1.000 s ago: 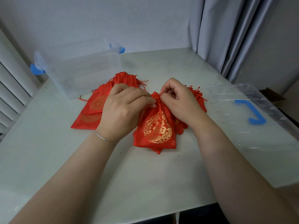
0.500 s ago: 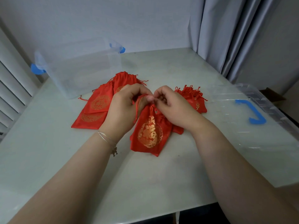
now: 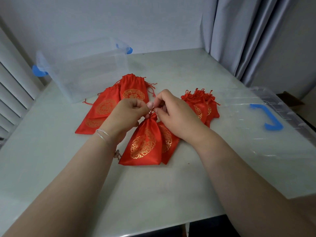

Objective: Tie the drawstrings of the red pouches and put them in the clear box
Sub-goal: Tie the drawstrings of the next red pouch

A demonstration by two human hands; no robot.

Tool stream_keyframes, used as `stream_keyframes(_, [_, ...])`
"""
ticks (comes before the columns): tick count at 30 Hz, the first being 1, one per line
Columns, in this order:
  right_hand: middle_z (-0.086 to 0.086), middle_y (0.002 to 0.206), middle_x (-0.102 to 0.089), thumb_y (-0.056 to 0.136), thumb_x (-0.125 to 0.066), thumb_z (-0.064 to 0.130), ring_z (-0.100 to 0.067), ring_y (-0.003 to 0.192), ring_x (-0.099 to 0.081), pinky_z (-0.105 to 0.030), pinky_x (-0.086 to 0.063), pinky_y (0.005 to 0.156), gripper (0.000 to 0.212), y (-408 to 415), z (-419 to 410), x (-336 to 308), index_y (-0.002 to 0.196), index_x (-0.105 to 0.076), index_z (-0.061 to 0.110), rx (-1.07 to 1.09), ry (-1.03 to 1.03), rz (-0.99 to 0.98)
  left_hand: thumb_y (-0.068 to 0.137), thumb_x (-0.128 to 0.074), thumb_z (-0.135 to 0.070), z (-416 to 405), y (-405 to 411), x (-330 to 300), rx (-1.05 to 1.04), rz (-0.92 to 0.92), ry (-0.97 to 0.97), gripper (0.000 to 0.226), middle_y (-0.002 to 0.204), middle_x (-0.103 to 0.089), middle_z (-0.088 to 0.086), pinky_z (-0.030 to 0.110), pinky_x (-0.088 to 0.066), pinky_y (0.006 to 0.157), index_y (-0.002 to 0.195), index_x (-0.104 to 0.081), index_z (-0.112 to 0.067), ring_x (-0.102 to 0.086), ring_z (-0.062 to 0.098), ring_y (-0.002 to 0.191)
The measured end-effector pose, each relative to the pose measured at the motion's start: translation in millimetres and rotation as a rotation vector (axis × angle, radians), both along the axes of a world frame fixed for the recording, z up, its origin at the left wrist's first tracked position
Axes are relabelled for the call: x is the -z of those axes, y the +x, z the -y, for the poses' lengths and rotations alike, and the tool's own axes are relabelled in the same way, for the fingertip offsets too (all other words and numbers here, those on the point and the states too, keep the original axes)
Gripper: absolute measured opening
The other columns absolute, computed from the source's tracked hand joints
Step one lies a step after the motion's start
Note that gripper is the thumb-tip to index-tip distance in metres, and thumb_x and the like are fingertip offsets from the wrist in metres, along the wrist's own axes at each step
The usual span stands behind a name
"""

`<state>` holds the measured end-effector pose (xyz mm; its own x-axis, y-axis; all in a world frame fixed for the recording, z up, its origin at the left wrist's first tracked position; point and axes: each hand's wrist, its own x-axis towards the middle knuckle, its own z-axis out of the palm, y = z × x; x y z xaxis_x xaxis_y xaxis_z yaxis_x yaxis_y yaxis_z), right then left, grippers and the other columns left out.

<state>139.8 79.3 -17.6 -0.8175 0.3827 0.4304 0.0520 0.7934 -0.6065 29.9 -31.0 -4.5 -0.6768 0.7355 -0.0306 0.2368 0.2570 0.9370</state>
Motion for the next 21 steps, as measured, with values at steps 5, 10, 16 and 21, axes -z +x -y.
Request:
stream_keyframes(5, [0.002, 0.086, -0.051, 0.094, -0.048, 0.005, -0.011, 0.074, -0.05, -0.028, -0.044, 0.062, 0.015, -1.9, -0.2, 2.1, 0.107, -0.047, 0.012, -0.057, 0.061, -0.035, 0.093, -0.056, -0.025, 5.6, -1.7, -6.3, 0.097, -0.032, -0.041, 0.023, 0.067, -0.063, -0.007, 0.018, -0.046, 0.055, 0.077, -0.068, -0.013, -0.049, 0.004, 0.061])
stream_keyframes(10, [0.005, 0.09, -0.048, 0.093, -0.048, 0.003, -0.008, 0.083, -0.046, -0.027, -0.042, 0.071, 0.02, -0.7, 3.1, 1.0, 0.11, -0.049, 0.013, -0.101, 0.077, -0.084, 0.082, -0.069, -0.004, 10.6, -5.3, -14.2, 0.215, -0.041, -0.077, 0.013, 0.079, -0.069, 0.004, 0.013, -0.052, 0.061, 0.094, -0.071, -0.009, -0.063, 0.002, 0.067])
stream_keyframes(16, [0.009, 0.096, -0.053, 0.09, -0.055, 0.005, 0.003, 0.083, -0.047, -0.012, -0.038, 0.073, 0.017, -2.4, 9.1, 0.5, 0.105, -0.054, 0.012, -0.115, 0.035, -0.17, 0.078, -0.074, -0.006, 8.2, 1.0, -12.6, 0.125, -0.218, -0.011, 0.007, 0.078, -0.07, 0.014, 0.013, -0.051, 0.065, 0.083, -0.073, -0.01, -0.063, 0.01, 0.07])
stream_keyframes(21, [0.002, 0.117, -0.053, 0.097, -0.045, 0.014, -0.014, 0.11, -0.05, -0.023, -0.04, 0.095, 0.025, -7.0, 4.8, 6.6, 0.119, -0.058, 0.013, -0.097, -0.058, -0.129, 0.079, -0.073, -0.015, 6.6, -1.1, -8.9, 0.109, -0.195, 0.042, 0.006, 0.08, -0.067, 0.02, 0.014, -0.048, 0.062, 0.082, -0.074, -0.01, -0.056, 0.008, 0.067])
